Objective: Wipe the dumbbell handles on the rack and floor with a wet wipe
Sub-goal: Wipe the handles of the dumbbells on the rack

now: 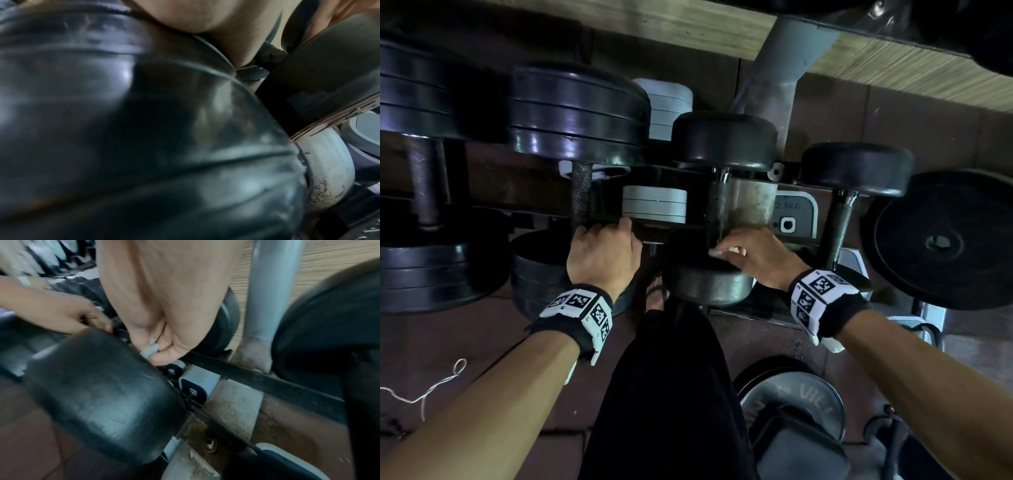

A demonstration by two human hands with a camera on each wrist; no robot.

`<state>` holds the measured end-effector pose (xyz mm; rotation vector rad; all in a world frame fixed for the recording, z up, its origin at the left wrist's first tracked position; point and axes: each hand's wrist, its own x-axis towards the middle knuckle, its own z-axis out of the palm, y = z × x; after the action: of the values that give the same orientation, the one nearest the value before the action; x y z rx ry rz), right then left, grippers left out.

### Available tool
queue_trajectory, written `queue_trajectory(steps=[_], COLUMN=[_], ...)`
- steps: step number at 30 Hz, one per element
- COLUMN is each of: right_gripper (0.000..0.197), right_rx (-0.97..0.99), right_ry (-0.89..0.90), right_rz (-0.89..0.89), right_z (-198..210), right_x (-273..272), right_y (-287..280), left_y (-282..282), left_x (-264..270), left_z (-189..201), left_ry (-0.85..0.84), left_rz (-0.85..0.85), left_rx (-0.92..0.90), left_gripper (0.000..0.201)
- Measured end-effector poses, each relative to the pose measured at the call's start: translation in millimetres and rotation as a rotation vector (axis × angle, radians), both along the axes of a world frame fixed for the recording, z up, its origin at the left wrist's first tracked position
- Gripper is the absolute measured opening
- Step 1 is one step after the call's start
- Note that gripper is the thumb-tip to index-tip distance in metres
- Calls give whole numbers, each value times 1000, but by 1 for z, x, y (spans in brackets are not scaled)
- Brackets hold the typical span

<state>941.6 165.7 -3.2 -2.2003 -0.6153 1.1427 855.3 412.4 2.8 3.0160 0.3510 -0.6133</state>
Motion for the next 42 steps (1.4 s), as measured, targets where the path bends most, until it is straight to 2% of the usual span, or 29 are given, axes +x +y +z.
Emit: queue_trajectory(steps=[4,13,16,19,23,25,27,33,36,40,42], right_gripper=[12,13,10,11,34,17,9,20,23,17,20], right_rx=[48,54,-34,-160,-271,-310,-283,-122,-36,65,150], right_ry=[-74,-66,-52,-76,-8,43,62,3,53,113,180], right_rz=[11,14,-24,-173,-229,-181,-145,-216,-289,-548,-692], right_z=[-8,-12,-21,-33,-41,-39,-35,-16,0,1,5], right_x=[-2,5,6,4,3,7,10,-5,-19,-32,-40], right_y=[14,-4,-15,-24,4,14,13,-10,5,24,22], left_y=[-1,-1,-1,-2,0,-1,0,0,-1,-35,-56], left_x=[0,0,-1,0,1,2,1,-1,-3,2,0], left_z=[-1,1,2,-1,-5,-5,-5,-6,-5,-3,-7], left_ry=[4,-2,-8,-6,22,38,43,-18,-34,32,-8], left_rz=[11,30,39,50,41,36,39,50,134,348,403], left_rx=[-12,-14,-17,-12,28,30,31,5,-185,-944,-1088], left_gripper=[17,15,14,13,15,17,18,19,23,27,28])
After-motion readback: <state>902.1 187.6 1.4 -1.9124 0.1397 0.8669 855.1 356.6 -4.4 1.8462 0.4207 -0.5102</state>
